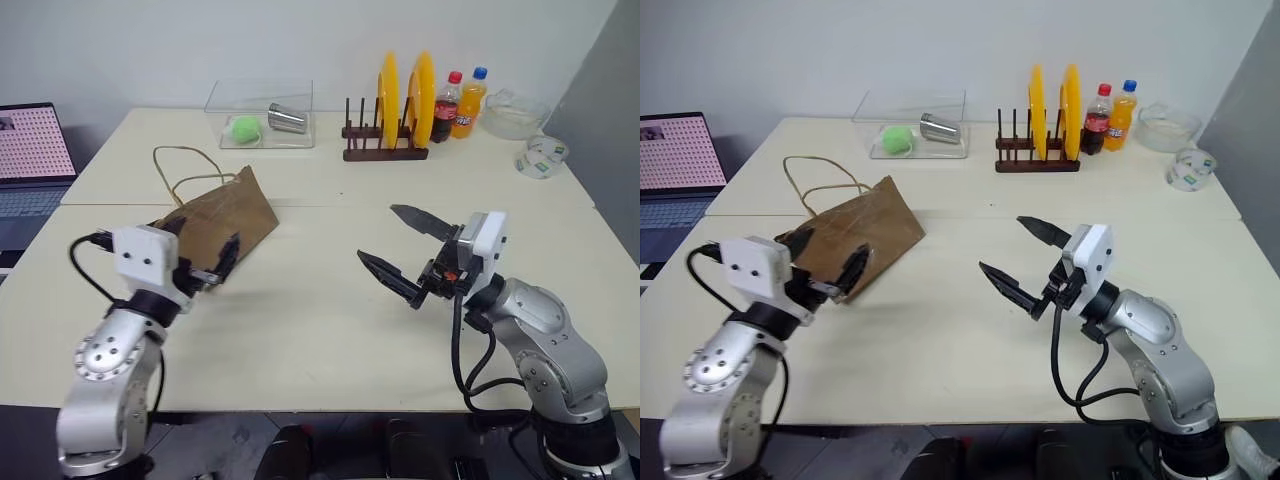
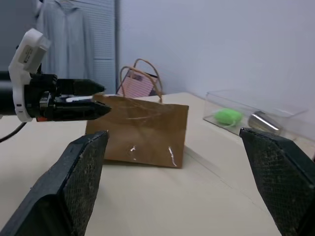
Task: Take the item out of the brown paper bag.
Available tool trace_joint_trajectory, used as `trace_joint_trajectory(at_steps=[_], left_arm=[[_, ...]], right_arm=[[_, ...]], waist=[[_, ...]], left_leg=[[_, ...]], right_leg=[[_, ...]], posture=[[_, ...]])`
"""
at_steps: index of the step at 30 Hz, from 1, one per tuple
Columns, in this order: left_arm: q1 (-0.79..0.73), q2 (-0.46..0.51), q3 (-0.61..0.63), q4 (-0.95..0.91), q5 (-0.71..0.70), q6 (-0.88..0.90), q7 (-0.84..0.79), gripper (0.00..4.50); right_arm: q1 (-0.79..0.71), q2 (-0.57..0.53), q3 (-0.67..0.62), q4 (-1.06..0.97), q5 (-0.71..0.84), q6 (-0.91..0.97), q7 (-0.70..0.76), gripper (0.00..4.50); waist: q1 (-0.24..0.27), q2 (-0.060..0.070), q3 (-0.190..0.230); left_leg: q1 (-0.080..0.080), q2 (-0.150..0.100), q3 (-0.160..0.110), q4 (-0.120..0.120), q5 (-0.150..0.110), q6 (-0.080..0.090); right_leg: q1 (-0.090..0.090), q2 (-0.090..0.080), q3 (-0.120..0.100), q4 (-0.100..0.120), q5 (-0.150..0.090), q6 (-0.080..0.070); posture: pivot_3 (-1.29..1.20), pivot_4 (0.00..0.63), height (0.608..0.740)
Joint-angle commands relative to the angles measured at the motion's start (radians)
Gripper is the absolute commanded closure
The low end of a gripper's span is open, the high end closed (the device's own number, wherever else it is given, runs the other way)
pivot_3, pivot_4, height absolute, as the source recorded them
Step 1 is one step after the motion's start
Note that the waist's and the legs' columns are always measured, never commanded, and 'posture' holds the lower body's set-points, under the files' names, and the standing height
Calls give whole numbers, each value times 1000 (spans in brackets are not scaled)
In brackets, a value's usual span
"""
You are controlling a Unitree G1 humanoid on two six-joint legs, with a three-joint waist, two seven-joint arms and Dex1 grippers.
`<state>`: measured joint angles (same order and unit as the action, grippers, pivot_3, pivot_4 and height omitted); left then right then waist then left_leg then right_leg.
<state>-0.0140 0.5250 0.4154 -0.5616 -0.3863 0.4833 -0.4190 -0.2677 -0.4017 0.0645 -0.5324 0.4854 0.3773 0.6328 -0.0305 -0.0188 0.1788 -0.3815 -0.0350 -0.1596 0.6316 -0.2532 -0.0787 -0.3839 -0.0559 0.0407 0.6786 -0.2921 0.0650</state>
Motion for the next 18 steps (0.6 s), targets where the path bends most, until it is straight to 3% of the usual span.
trace_joint_trajectory(at_steps=[1, 4, 7, 11, 18], left_arm=[[-57, 158, 116, 114, -96, 53, -142, 27], [-136, 333, 132, 315, -130, 92, -282, 27], [-208, 428, 111, 454, -159, 137, -361, 27], [-396, 566, -31, 729, -117, 139, -547, 27], [-767, 620, -362, 1099, 75, 72, -815, 27]], right_arm=[[-32, 9, 17, 35, 0, -36, 36, 0], [-51, 15, 37, 57, -7, -48, 58, 0], [-62, 15, 51, 55, -5, -45, 68, 0], [-80, -22, 67, 0, 17, 0, 98, 0], [-161, -122, 109, -63, 64, 132, 169, 0]], waist=[[-1, 0, 0], [-3, 0, 0], [-6, 0, 1], [-7, 0, 1], [-21, -2, 3]], left_leg=[[0, 0, 0, 0, 0, 0], [1, 0, 1, -1, 0, 0], [0, 2, 2, -2, 0, 0], [-1, 3, 2, -3, 0, 0], [-2, 4, 2, -3, 0, 0]], right_leg=[[0, 0, 0, 0, 0, 0], [-1, 0, 1, 0, 0, 0], [-3, 2, 0, 1, -1, -1], [-4, 2, -1, 1, -1, -2], [-5, 4, -1, 2, -2, -3]], posture=[[0, 150, 740], [0, 150, 740], [0, 150, 740], [0, 150, 740], [0, 150, 740]])
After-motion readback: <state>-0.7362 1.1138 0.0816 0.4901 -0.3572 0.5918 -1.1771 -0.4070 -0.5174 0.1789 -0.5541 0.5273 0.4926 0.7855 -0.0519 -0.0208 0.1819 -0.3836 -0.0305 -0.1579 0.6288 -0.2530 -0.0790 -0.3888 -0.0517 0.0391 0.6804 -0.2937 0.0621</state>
